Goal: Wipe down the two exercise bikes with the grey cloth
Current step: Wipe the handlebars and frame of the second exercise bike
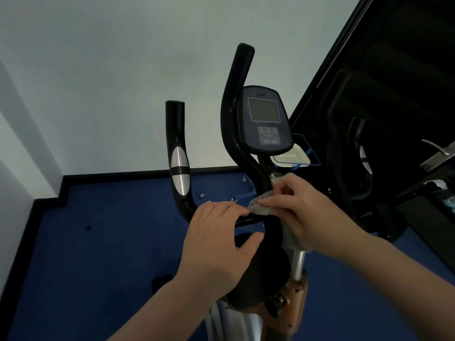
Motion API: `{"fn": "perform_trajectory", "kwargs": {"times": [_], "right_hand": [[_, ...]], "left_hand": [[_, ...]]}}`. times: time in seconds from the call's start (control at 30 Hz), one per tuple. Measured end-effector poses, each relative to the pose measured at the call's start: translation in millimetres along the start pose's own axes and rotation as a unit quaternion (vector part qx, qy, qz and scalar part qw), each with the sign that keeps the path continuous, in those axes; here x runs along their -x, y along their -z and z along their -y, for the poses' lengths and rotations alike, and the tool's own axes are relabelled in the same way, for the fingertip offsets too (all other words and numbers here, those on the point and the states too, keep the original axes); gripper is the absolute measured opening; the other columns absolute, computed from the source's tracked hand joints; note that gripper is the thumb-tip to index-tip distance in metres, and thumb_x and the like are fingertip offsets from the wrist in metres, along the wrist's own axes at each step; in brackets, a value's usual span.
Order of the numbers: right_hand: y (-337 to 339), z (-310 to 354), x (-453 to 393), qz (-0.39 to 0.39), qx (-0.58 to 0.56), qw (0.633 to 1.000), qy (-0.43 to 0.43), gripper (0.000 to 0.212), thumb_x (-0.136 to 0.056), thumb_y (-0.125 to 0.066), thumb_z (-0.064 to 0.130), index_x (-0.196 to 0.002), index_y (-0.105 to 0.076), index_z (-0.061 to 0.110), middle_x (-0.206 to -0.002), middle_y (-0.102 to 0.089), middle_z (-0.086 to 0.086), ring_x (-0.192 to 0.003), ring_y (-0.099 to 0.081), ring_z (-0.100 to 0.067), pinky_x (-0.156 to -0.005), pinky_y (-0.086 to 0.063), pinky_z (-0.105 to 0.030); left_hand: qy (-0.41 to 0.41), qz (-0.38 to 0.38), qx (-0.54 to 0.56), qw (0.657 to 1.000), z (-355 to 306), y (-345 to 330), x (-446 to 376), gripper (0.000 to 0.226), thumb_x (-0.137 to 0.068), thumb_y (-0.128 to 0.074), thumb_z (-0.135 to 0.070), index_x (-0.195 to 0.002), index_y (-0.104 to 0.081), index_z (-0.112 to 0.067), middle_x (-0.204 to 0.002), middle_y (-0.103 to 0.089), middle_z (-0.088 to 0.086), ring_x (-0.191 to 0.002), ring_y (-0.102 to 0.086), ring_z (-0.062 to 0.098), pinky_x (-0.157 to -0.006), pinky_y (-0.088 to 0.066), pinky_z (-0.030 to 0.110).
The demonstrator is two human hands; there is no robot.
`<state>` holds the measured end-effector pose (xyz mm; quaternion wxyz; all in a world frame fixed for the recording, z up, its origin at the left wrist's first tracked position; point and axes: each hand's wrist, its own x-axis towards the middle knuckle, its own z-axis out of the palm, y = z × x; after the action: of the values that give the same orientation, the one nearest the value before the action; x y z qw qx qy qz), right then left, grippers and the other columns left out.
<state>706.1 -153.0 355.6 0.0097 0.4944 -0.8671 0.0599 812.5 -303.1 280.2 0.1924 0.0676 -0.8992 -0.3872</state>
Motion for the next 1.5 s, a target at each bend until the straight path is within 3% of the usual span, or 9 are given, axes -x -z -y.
{"fn": "perform_trajectory", "kwargs": {"times": [0.2,0.43,0.6,0.77,0.9,1.0,1.1,1.37,1.5], "right_hand": [[-10.0,-0.1,-2.3,0.025,0.013,0.999,-0.025,0.030,-0.094,-0.053,0.023,-0.124,-0.061,0.026,-0.096,-0.040,0.002,-0.085,-0.042,-0.011,-0.069,-0.039,-0.023],[-2.4,0.9,4.5,0.131,0.015,0.991,-0.003,0.026,-0.095,-0.049,0.026,-0.117,-0.061,0.034,-0.097,-0.034,0.009,-0.081,-0.038,-0.004,-0.063,-0.033,-0.012],[-5.2,9.2,-3.0,0.104,0.074,0.992,-0.010,0.026,-0.094,-0.051,0.022,-0.117,-0.061,0.028,-0.096,-0.030,0.007,-0.085,-0.033,-0.007,-0.071,-0.049,-0.031],[-2.7,11.6,-10.1,0.175,0.096,0.980,-0.008,0.028,-0.094,-0.049,0.020,-0.119,-0.058,0.027,-0.100,-0.032,0.004,-0.084,-0.038,-0.012,-0.072,-0.046,-0.030],[15.7,-4.3,-4.7,0.261,-0.083,0.957,-0.091,0.025,-0.095,-0.050,0.022,-0.112,-0.065,0.032,-0.097,-0.040,0.012,-0.088,-0.045,-0.003,-0.079,-0.040,-0.020],[17.3,-16.2,4.7,0.079,-0.275,0.945,-0.157,0.026,-0.091,-0.059,0.017,-0.106,-0.068,0.035,-0.100,-0.050,0.008,-0.096,-0.051,0.001,-0.089,-0.042,-0.016],[-6.1,-4.4,-6.3,-0.126,-0.257,0.940,-0.187,0.022,-0.086,-0.065,0.016,-0.104,-0.069,0.030,-0.102,-0.054,0.005,-0.094,-0.052,0.004,-0.084,-0.039,-0.009],[-52.6,8.3,52.1,-0.161,-0.307,0.918,-0.195,0.030,-0.083,-0.068,0.010,-0.095,-0.067,0.037,-0.101,-0.057,0.018,-0.102,-0.055,-0.001,-0.083,-0.042,-0.009],[-72.5,19.5,56.8,-0.252,-0.305,0.897,-0.198,0.039,-0.077,-0.071,-0.001,-0.092,-0.069,0.036,-0.096,-0.058,0.014,-0.096,-0.059,-0.006,-0.078,-0.045,-0.010]], "left_hand": [[-0.001,0.001,-0.007,1.000,0.4,-0.4,-0.9,0.053,-0.074,-0.039,-0.065,-0.109,-0.060,-0.032,-0.107,-0.059,-0.017,-0.106,-0.049,0.004,-0.099,-0.021,0.016],[0.012,0.017,-0.012,1.000,0.0,1.1,-0.8,0.052,-0.075,-0.041,-0.064,-0.116,-0.055,-0.034,-0.115,-0.055,-0.020,-0.115,-0.044,0.004,-0.110,-0.024,0.026],[0.007,0.008,-0.005,1.000,-0.3,1.5,1.0,0.051,-0.076,-0.042,-0.062,-0.115,-0.057,-0.033,-0.113,-0.056,-0.019,-0.113,-0.045,0.003,-0.108,-0.021,0.021],[0.004,0.018,-0.020,1.000,-0.6,2.7,-1.5,0.052,-0.076,-0.043,-0.062,-0.117,-0.057,-0.033,-0.115,-0.056,-0.019,-0.114,-0.045,0.003,-0.106,-0.023,0.020],[0.008,0.017,-0.014,1.000,-1.1,3.3,0.4,0.052,-0.075,-0.043,-0.062,-0.116,-0.057,-0.034,-0.115,-0.056,-0.019,-0.115,-0.044,0.004,-0.105,-0.026,0.023],[0.009,0.013,-0.011,1.000,-0.1,1.8,0.2,0.050,-0.074,-0.045,-0.061,-0.114,-0.059,-0.034,-0.113,-0.056,-0.020,-0.113,-0.044,0.003,-0.102,-0.021,0.017],[0.007,0.011,-0.013,1.000,-1.6,1.8,0.1,0.045,-0.075,-0.052,-0.058,-0.111,-0.061,-0.032,-0.110,-0.057,-0.020,-0.109,-0.046,0.003,-0.097,-0.018,0.014],[-0.002,0.006,-0.004,1.000,-2.6,3.6,1.7,0.041,-0.075,-0.055,-0.055,-0.107,-0.064,-0.030,-0.106,-0.058,-0.020,-0.102,-0.045,-0.002,-0.094,-0.022,0.011],[0.004,-0.001,0.003,1.000,-3.3,4.1,3.1,0.040,-0.074,-0.057,-0.055,-0.105,-0.064,-0.030,-0.105,-0.058,-0.020,-0.103,-0.047,-0.001,-0.093,-0.026,0.011]]}}
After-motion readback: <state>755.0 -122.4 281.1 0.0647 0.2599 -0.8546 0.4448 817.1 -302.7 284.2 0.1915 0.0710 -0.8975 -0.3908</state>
